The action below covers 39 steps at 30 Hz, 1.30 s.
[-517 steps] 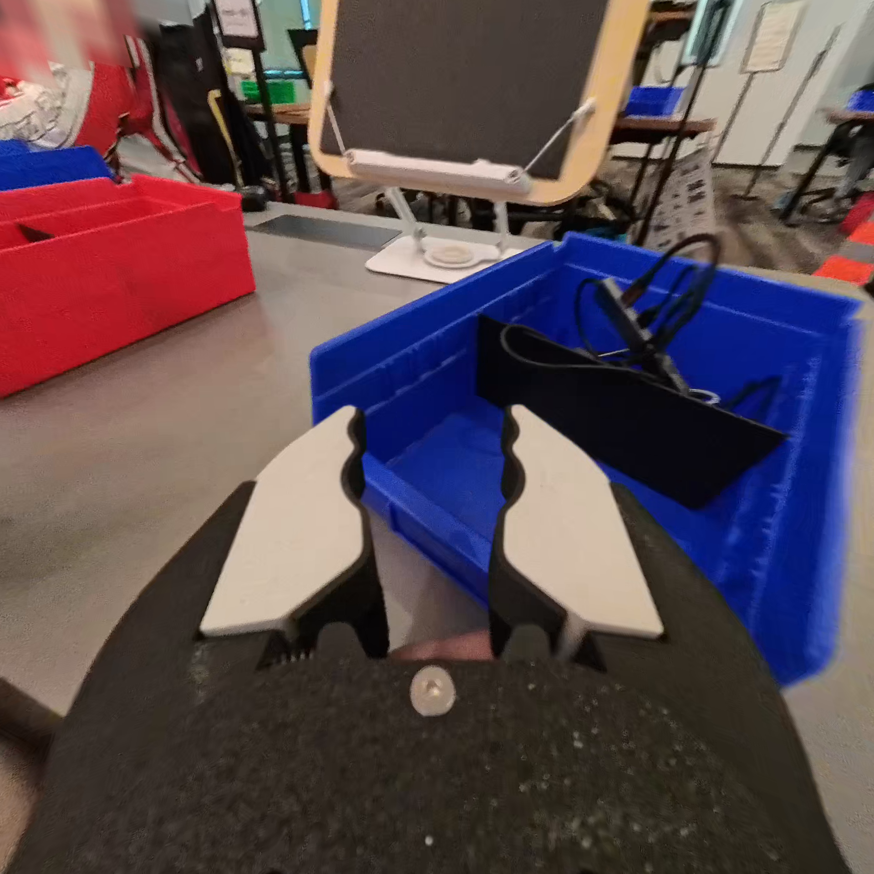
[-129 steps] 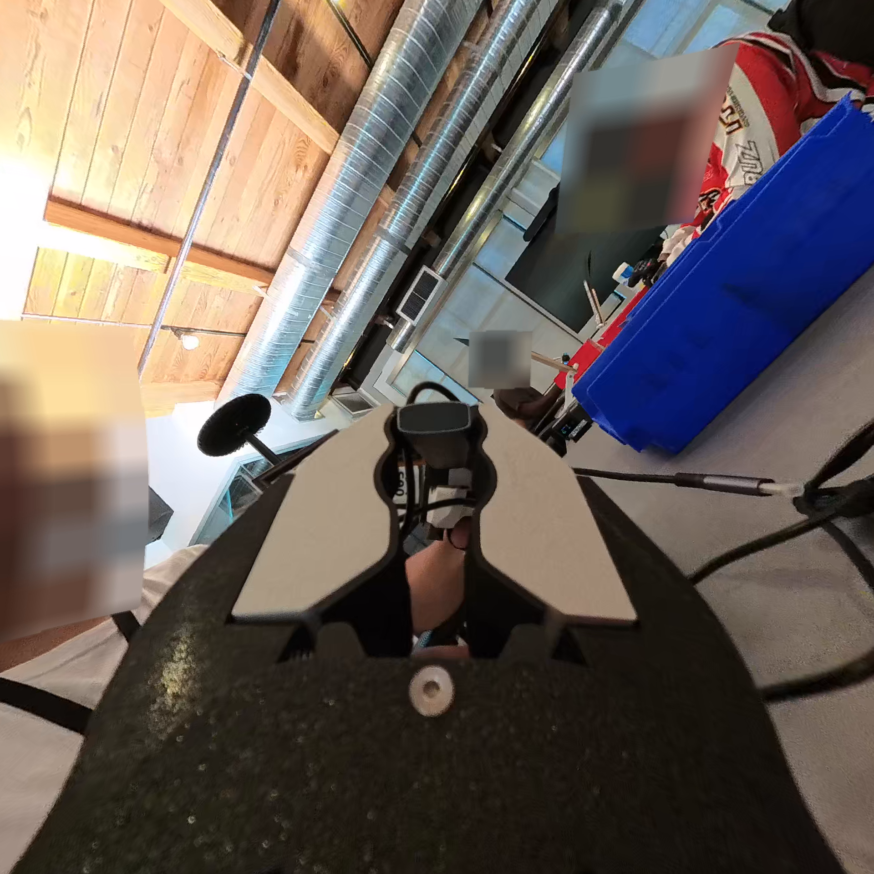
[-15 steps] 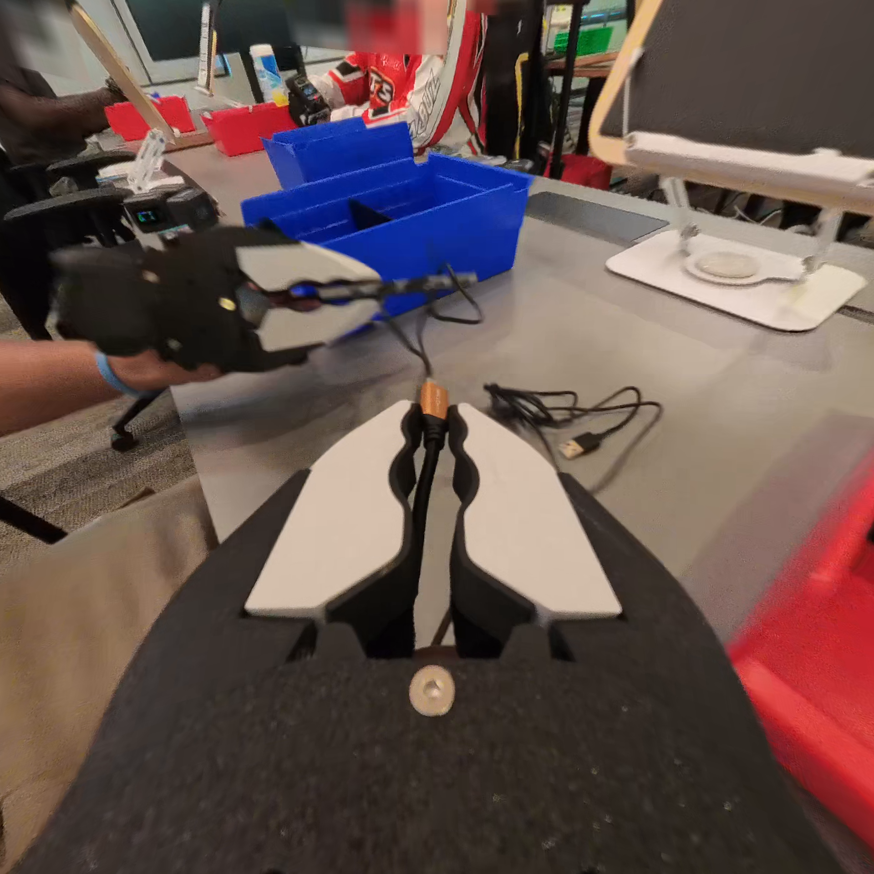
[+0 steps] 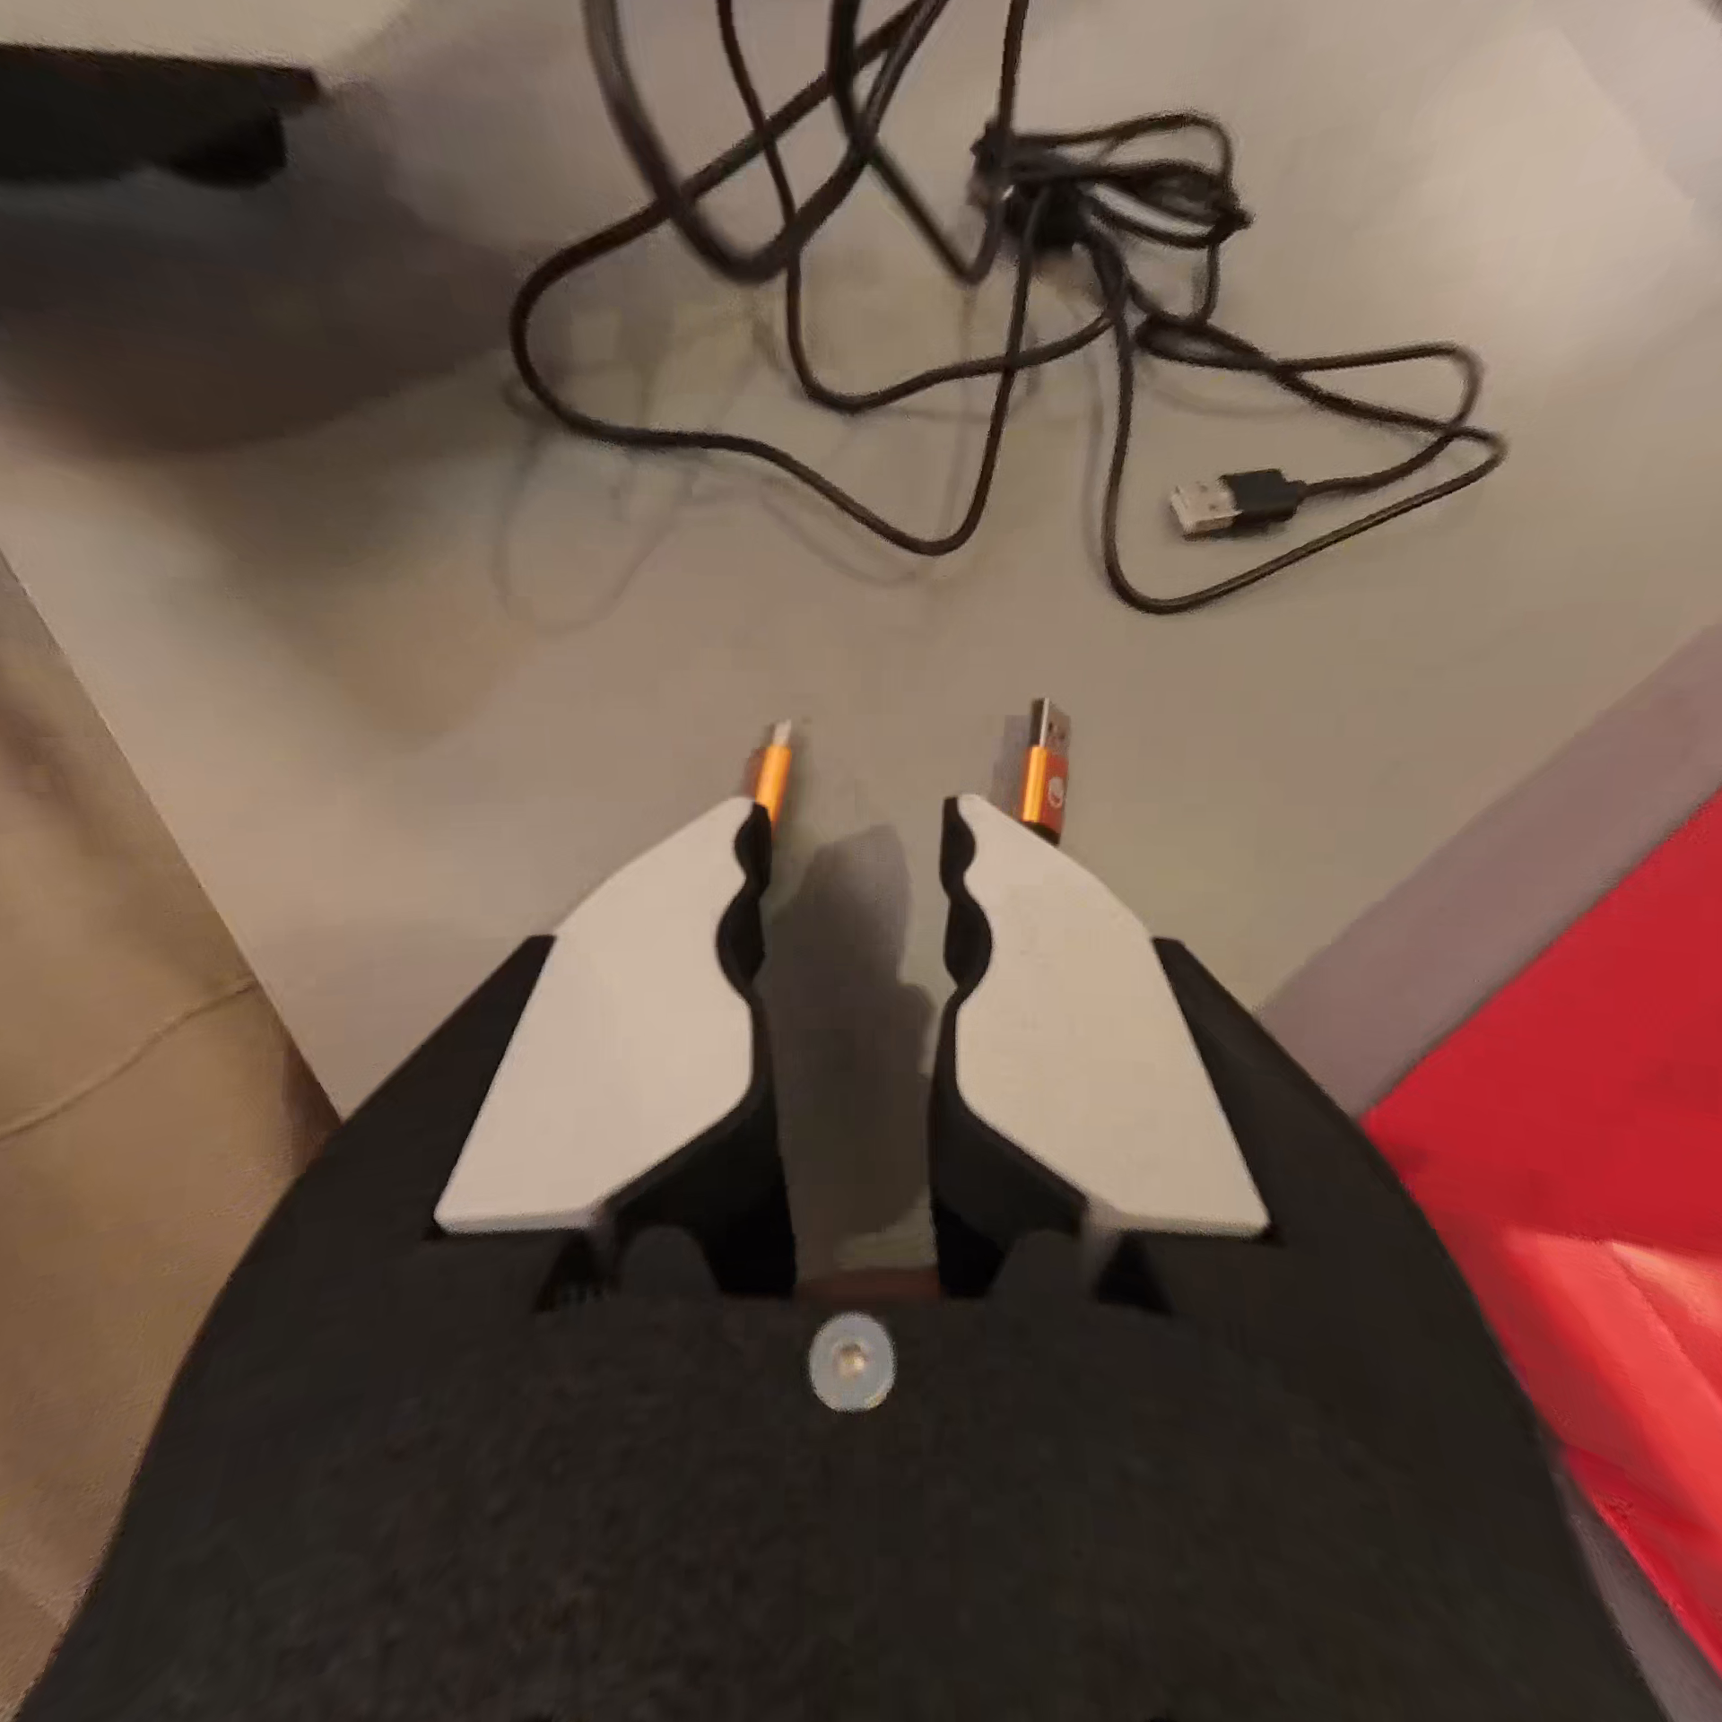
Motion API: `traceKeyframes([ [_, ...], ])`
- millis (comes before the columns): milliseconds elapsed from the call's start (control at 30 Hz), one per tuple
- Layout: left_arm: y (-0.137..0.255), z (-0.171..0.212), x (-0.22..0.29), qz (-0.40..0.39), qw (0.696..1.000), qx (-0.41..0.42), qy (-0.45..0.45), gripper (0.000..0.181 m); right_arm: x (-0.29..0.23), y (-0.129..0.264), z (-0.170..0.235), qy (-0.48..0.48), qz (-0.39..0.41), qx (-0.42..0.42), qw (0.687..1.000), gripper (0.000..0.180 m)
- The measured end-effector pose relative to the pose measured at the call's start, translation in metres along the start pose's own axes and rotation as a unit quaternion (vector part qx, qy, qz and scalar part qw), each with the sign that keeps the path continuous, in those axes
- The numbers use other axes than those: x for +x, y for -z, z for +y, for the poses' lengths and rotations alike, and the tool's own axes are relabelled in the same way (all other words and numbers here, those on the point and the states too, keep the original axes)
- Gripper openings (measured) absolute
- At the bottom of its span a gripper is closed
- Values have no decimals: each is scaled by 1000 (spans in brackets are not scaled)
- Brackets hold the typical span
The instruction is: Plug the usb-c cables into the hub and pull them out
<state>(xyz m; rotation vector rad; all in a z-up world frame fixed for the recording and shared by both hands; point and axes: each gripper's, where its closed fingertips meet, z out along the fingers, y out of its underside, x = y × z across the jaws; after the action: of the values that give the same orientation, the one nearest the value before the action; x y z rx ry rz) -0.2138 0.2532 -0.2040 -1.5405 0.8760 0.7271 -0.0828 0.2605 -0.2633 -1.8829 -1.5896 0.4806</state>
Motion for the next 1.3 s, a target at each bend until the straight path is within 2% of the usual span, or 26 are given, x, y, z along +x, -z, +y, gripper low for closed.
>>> traceKeyframes([
  [67,5,-3,0,7,1000,-2,-1,9,4,20,-11,-3,4,22,1000,35],
  [133,12,-6,-3,16,1000,-12,5,9,6,44,-14,-25,-12,33,999,45],
  [200,25,-9,-3,32,999,-10,32,9,2,59,4,-36,-40,15,998,59],
  [300,43,-7,5,47,998,5,43,9,-7,54,43,-21,-66,-21,997,89],
  [400,46,-3,8,53,997,8,48,9,4,37,60,-22,-40,-38,998,97],
  [500,43,0,10,61,996,21,55,9,5,24,64,-28,-44,-51,997,91],
  [600,40,8,11,58,997,19,41,9,7,21,63,-40,-43,-49,997,76],
  [633,40,7,10,54,998,26,35,9,6,22,63,-40,-44,-47,997,67],
  [700,39,6,8,47,998,37,34,9,3,23,63,-36,-51,-43,997,33],
  [800,37,3,12,51,997,38,40,9,-3,23,61,-22,-54,-36,998,8],
  [933,39,-5,21,55,997,48,10,9,-1,27,60,22,-19,-54,998,4],
  [1000,40,-7,23,58,997,50,3,9,1,39,42,30,-11,-22,999,3],
  [1067,40,-9,24,61,997,53,6,9,12,68,18,39,12,16,999,4],
  [1200,40,-8,21,58,997,55,7,9,83,152,-10,42,128,45,990,4],
  [1300,39,-7,20,58,997,55,12,9,149,177,17,13,182,-33,983,4],
])
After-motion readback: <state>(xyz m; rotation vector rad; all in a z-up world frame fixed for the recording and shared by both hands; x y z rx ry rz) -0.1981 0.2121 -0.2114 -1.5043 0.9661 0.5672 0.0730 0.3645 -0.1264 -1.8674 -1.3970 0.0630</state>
